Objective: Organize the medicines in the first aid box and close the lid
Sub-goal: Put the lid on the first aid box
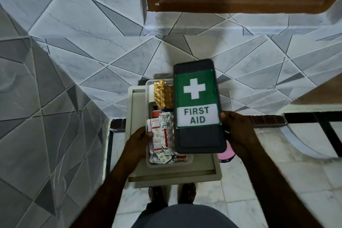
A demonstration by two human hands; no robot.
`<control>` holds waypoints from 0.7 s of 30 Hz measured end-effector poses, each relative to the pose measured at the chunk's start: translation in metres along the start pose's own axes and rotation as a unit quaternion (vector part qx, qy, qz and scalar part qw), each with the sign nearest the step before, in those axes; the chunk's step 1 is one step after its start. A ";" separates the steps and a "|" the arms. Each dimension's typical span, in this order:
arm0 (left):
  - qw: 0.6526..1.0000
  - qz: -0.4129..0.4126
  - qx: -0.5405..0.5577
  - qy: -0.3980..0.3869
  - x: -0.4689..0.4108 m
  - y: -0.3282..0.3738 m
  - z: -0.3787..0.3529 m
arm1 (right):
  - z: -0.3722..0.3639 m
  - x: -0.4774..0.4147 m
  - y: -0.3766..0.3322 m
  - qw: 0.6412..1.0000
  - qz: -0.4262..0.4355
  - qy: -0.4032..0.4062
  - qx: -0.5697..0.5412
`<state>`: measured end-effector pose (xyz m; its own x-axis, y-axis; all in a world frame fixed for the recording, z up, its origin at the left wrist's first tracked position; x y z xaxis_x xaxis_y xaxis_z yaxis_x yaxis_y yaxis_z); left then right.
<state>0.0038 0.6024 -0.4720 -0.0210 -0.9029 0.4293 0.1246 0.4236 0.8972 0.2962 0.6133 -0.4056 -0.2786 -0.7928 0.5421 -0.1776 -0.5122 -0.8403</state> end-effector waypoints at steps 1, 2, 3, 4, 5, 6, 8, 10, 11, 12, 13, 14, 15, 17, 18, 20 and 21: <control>1.000 -0.010 -0.015 0.008 -0.001 0.002 0.001 | -0.009 0.002 0.006 1.000 -0.015 -0.015 -0.004; 0.998 -0.022 -0.045 0.025 -0.002 0.004 0.003 | -0.016 0.003 0.013 0.999 -0.028 -0.029 -0.005; 0.994 -0.033 -0.088 0.053 -0.003 0.008 0.006 | -0.023 0.004 0.019 0.999 -0.037 -0.037 -0.006; 0.987 -0.045 -0.126 0.087 -0.001 0.016 0.010 | -0.028 0.005 0.023 0.998 -0.043 -0.043 -0.008; 0.982 -0.064 -0.140 0.111 0.002 0.024 0.012 | -0.032 0.005 0.027 0.997 -0.050 -0.051 -0.010; 0.981 -0.084 -0.130 0.119 0.004 0.031 0.013 | -0.038 0.005 0.031 0.997 -0.056 -0.059 -0.011; 0.989 -0.094 -0.063 0.095 0.006 0.038 0.012 | -0.046 0.006 0.037 0.995 -0.066 -0.074 -0.017; 0.995 -0.079 0.005 0.059 0.005 0.038 0.010 | -0.054 0.008 0.041 0.993 -0.073 -0.093 -0.022; 0.996 -0.073 0.027 0.049 0.004 0.037 0.010 | -0.057 0.008 0.043 0.992 -0.073 -0.098 -0.021; 0.996 -0.071 0.042 0.047 0.004 0.036 0.010 | -0.058 0.007 0.045 0.993 -0.070 -0.097 -0.011; 0.995 -0.072 0.048 0.051 0.003 0.035 0.010 | -0.059 0.006 0.046 0.994 -0.065 -0.093 -0.001; 0.994 -0.074 0.052 0.057 0.004 0.034 0.011 | -0.060 0.006 0.047 0.995 -0.056 -0.087 0.013; 0.994 -0.075 0.051 0.063 0.005 0.032 0.012 | -0.060 0.005 0.048 0.995 -0.045 -0.080 0.027; 0.994 -0.073 0.029 0.073 0.005 0.027 0.014 | -0.060 0.004 0.048 0.995 -0.025 -0.070 0.058; 0.994 -0.073 0.009 0.075 0.003 0.023 0.016 | -0.061 0.004 0.049 0.995 -0.016 -0.066 0.077; 0.992 -0.083 -0.055 0.079 -0.001 0.014 0.019 | -0.060 0.002 0.052 0.988 0.016 -0.042 0.147; 0.988 -0.087 -0.098 0.082 -0.004 0.011 0.021 | -0.059 0.000 0.054 0.981 0.033 -0.025 0.189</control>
<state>-0.0151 0.6120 -0.4617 0.1007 -0.9673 0.2327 0.3241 0.2531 0.9115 0.2306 0.6053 -0.4509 -0.2294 -0.8389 0.4936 0.2047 -0.5374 -0.8181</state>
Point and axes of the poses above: each hand's wrist, its own x-axis away from the middle knuckle, its own z-axis out of the back of the hand, y = z × x, the point moved 5 cm from there along -x, towards the middle knuckle, and after that the axes turned 6 degrees about -z, right-handed, at the moved point
